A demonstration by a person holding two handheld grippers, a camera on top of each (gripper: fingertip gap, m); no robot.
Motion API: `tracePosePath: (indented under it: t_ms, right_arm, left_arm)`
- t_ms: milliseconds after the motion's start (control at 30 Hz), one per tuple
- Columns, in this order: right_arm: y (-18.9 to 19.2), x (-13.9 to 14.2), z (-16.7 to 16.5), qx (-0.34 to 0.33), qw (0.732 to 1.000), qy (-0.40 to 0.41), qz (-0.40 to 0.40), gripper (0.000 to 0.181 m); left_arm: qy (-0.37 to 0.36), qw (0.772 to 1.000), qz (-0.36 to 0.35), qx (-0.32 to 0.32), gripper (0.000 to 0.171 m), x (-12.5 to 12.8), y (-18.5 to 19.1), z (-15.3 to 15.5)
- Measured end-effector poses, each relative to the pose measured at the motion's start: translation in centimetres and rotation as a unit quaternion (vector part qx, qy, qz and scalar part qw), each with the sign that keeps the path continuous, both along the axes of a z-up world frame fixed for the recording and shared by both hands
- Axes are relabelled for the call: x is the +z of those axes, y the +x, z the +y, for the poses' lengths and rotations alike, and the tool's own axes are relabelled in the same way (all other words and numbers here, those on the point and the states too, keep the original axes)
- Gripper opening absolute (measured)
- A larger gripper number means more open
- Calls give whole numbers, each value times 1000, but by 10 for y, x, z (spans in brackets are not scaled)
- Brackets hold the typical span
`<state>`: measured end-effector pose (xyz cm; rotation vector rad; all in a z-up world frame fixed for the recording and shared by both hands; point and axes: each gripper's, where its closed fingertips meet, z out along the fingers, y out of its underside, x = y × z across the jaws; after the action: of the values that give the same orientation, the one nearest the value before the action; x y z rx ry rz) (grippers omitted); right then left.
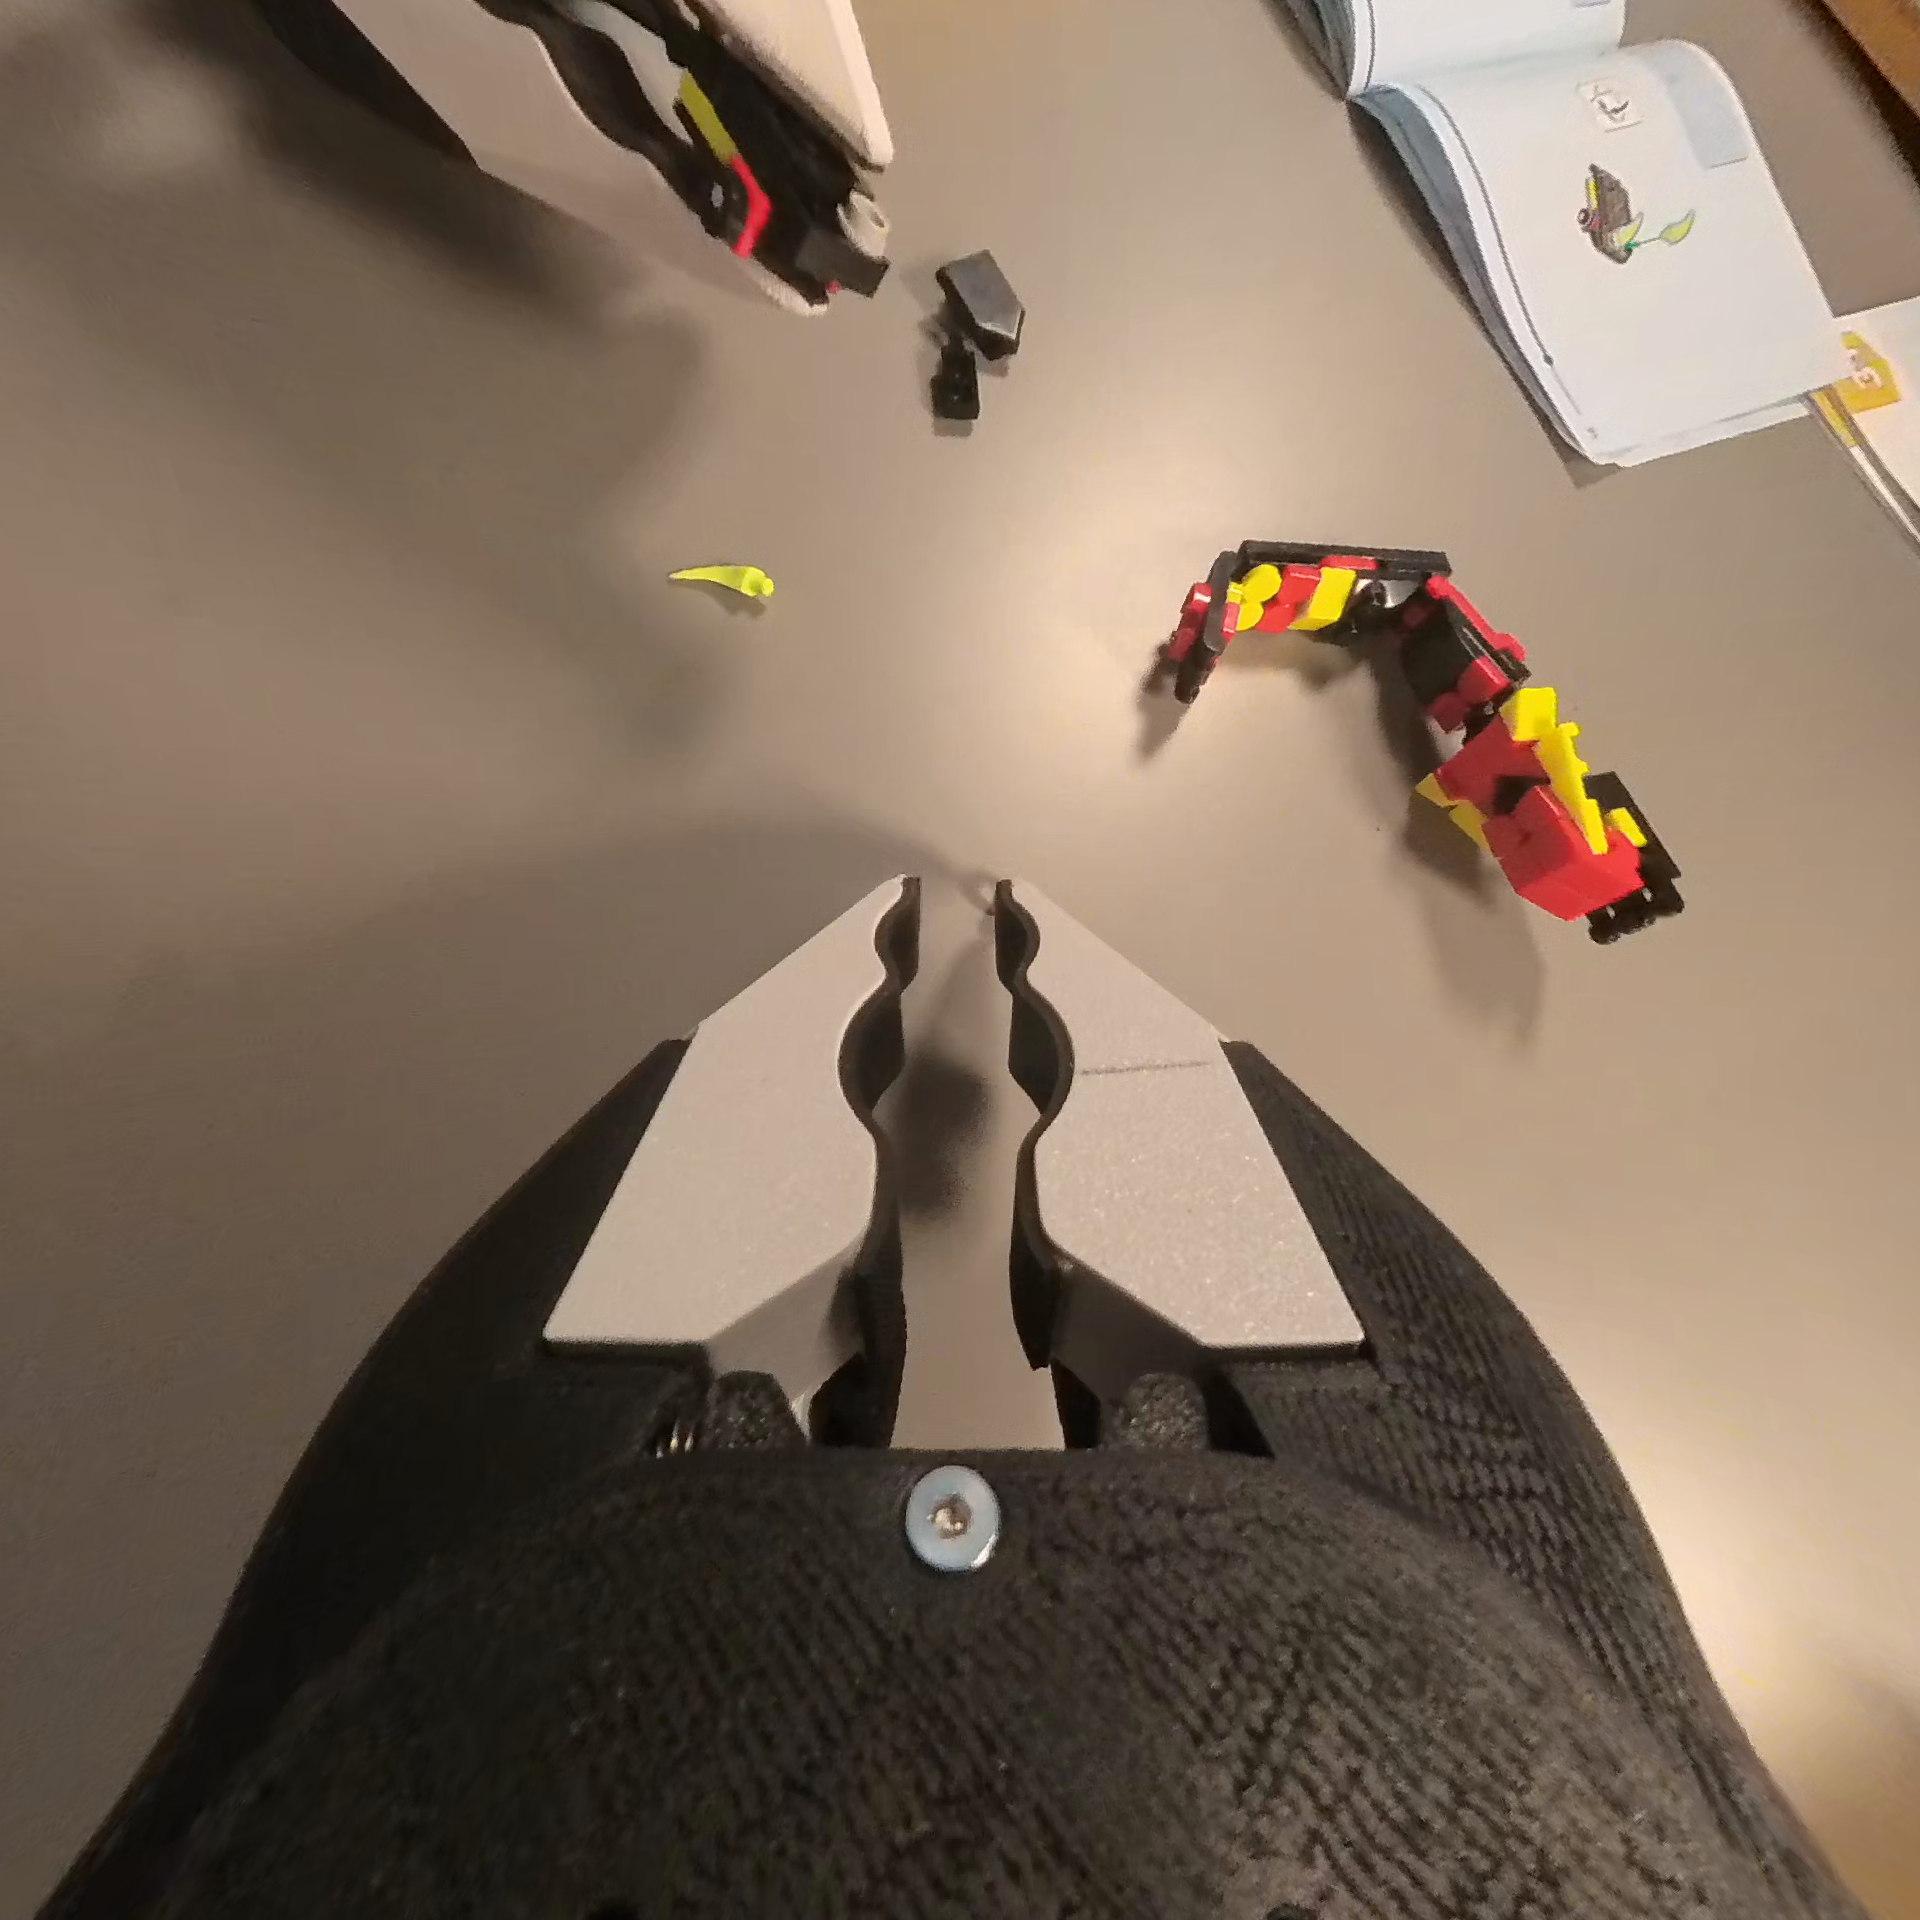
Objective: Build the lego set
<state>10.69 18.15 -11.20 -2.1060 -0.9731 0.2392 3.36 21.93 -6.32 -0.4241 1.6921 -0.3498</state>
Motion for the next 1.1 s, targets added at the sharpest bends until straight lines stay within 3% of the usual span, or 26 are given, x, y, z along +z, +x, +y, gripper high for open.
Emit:
tracePosePath:
  t_ms: [333,700,933,1100]
  right_arm:
    - [-1,-2,5,-4,1000,8,-6,14]
    - [1,-3,10,-23,999,-7,43,4]
    - [-54,66,9,68,985,63,148,3]
    - [-77,68,5,109,986,52,112,4]
  left_arm:
    - [5,1000,2,-2,16,-2,1,-1]
    - [47,999,-13,-11,16,-1,1,-6]
    - [162,985,-51,-25,15,1,-1,-18]
    - [165,985,-53,-26,16,1,-1,-19]
